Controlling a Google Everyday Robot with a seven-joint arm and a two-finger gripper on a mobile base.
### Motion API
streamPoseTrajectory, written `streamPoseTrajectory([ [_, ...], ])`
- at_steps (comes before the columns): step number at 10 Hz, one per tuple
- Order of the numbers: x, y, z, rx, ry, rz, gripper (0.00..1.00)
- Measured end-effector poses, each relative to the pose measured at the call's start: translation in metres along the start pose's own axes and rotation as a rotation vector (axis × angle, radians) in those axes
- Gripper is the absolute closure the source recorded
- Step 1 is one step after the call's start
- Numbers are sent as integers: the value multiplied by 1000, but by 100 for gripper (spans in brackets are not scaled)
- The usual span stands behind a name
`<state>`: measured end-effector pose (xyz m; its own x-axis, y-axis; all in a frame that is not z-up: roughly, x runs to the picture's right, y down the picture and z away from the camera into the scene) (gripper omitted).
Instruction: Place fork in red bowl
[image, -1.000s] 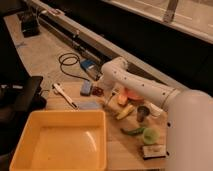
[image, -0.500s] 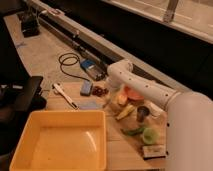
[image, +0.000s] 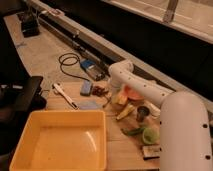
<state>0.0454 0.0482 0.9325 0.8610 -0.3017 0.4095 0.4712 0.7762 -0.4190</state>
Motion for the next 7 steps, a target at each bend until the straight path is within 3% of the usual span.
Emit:
streamPoseTrajectory([
  [4, 10, 2, 19, -106, -5, -41, 35],
  [7, 12, 4, 28, -124, -20, -43, 35],
])
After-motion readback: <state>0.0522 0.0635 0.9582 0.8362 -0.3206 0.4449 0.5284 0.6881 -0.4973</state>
